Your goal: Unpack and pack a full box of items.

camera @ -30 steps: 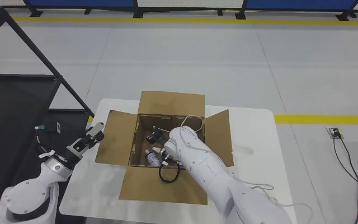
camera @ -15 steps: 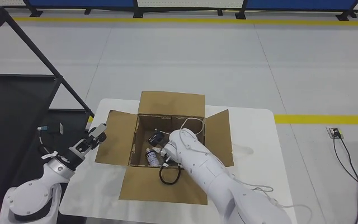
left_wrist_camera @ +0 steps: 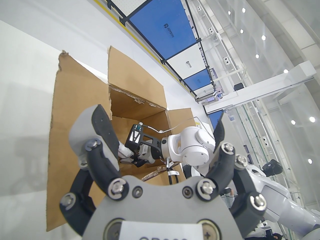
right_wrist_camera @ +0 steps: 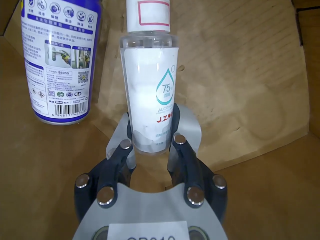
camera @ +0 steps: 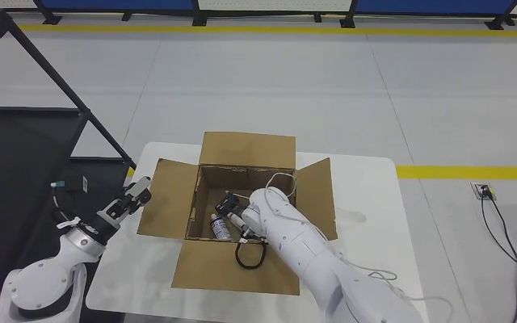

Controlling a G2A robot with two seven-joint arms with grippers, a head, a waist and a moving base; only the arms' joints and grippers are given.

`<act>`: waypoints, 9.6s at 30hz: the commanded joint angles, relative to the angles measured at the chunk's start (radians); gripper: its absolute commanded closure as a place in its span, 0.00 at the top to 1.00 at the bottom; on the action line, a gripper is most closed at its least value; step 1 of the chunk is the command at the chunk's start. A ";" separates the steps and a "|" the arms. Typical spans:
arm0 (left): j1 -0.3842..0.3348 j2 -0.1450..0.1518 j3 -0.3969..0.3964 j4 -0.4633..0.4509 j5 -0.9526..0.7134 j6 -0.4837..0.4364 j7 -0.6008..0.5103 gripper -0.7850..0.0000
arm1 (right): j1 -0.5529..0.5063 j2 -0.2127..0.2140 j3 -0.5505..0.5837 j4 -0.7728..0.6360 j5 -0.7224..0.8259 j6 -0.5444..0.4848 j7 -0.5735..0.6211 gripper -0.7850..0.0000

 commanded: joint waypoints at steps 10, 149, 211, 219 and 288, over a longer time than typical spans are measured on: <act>-0.010 0.009 0.019 -0.002 -0.002 0.004 0.005 1.00 | 0.019 0.029 0.021 -0.035 -0.021 -0.069 -0.119 0.00; -0.086 0.103 -0.037 0.073 -0.036 0.053 0.078 1.00 | -1.033 0.590 1.029 -2.131 -0.610 0.521 0.312 1.00; 0.019 0.110 0.071 0.060 0.182 0.176 0.132 1.00 | 0.019 -0.001 0.056 -0.277 0.193 0.455 0.163 1.00; 0.011 0.113 0.069 0.056 0.175 0.175 0.120 1.00 | 0.019 -0.071 0.048 -0.132 0.222 0.405 0.148 1.00; -0.036 0.126 0.076 0.071 0.161 0.177 0.126 1.00 | 0.076 -0.035 0.083 0.059 0.184 0.518 0.117 0.65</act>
